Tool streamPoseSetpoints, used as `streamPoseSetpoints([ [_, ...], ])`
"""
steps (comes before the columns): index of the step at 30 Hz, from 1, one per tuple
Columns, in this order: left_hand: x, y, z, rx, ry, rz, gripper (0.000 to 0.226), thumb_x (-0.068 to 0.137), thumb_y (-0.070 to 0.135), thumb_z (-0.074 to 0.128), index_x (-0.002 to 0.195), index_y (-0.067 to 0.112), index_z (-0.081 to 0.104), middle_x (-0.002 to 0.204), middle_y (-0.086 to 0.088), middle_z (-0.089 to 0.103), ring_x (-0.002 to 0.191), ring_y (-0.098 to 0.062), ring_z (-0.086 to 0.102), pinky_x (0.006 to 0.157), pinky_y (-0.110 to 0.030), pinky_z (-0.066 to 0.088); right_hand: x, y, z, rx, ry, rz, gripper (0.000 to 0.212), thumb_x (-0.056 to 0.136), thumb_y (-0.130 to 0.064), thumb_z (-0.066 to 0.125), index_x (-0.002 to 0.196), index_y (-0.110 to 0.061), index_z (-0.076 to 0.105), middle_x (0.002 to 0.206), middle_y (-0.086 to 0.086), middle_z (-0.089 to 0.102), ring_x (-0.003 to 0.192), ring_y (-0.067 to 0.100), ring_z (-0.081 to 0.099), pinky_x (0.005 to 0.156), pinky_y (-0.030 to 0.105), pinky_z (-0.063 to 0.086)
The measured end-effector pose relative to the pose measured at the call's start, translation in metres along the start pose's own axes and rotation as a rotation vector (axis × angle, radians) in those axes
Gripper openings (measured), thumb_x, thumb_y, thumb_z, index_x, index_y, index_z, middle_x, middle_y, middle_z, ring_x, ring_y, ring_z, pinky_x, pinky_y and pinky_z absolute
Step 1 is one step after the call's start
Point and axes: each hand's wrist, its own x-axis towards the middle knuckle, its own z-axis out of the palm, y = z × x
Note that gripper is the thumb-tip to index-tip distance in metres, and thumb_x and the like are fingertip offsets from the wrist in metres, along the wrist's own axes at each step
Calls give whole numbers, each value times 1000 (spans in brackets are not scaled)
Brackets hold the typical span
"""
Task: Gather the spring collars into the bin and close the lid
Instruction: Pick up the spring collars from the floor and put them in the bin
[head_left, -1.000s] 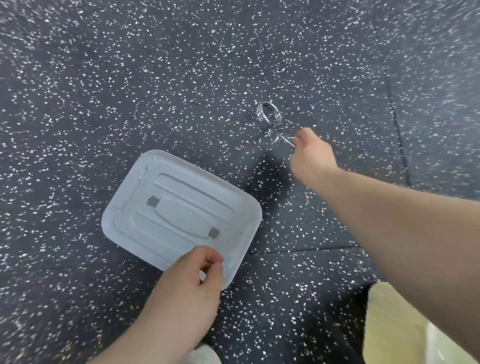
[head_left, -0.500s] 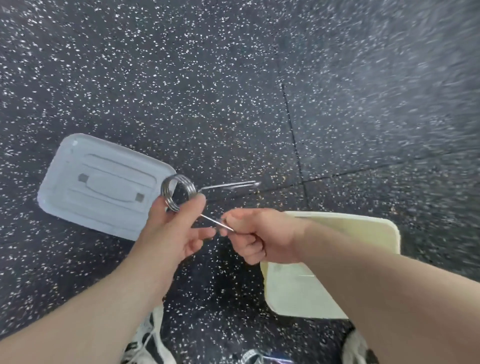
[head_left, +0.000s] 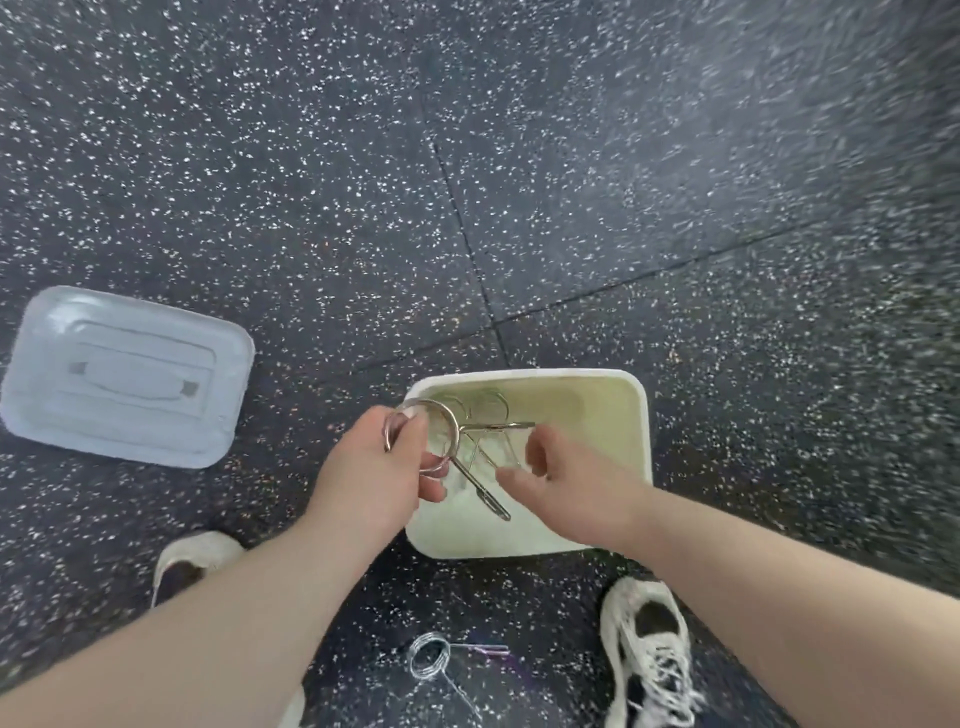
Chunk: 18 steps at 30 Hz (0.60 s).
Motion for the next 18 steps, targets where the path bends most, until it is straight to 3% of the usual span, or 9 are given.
streamPoseSetpoints([
  [1, -2, 0, 7, 65, -7, 4, 21, 98, 40, 47, 86, 24, 56, 67, 3, 76, 52, -9, 71, 67, -37, 54, -5, 5, 0, -6, 94, -24, 44, 85, -64, 50, 101, -24, 43, 91, -9, 51, 77, 11, 51, 66, 31, 43],
  [3, -5, -1, 18, 191, -18, 15, 22, 98, 42, 47, 84, 27, 55, 72, 4, 75, 50, -4, 69, 61, -31, 50, -13, 14, 0, -28, 197, -79, 52, 82, -65, 54, 111, -23, 41, 107, -7, 48, 91, 15, 51, 80, 34, 46],
  [6, -7, -2, 33, 216, -51, 10, 20, 99, 41, 47, 87, 27, 58, 76, 3, 75, 47, -1, 67, 63, -28, 51, -18, 28, 7, -121, 102, -189, 90, 78, -66, 58, 148, -23, 21, 149, -5, 29, 135, 15, 31, 112, 33, 30],
  [8, -8, -3, 44, 193, -83, 0, 19, 99, 40, 49, 89, 27, 58, 76, 2, 75, 48, -2, 67, 67, -29, 52, -16, 33, 17, -158, 26, -225, 103, 76, -68, 59, 154, -22, 10, 158, -5, 19, 145, 15, 19, 117, 38, 23],
  [10, -7, -3, 54, 174, -120, -14, 18, 98, 41, 49, 92, 28, 59, 77, 1, 76, 51, -4, 68, 68, -30, 53, -11, 38, 28, -165, 13, -230, 96, 77, -64, 60, 152, -22, 16, 155, -3, 28, 140, 18, 29, 113, 39, 30],
  [14, -1, -4, 60, 220, -169, -21, 21, 97, 51, 44, 97, 36, 59, 85, 7, 74, 65, -13, 72, 70, -33, 54, 5, 45, 35, -148, 53, -158, 58, 84, -49, 58, 130, -20, 39, 127, -1, 50, 110, 19, 49, 91, 34, 45],
  [18, 15, -13, 40, 408, 15, 11, 25, 97, 50, 43, 105, 29, 53, 85, 9, 64, 72, -13, 63, 60, -29, 44, 38, 58, 40, -59, 47, 95, 52, 82, -51, 56, 120, -17, 43, 105, 0, 56, 89, 20, 57, 76, 36, 53],
])
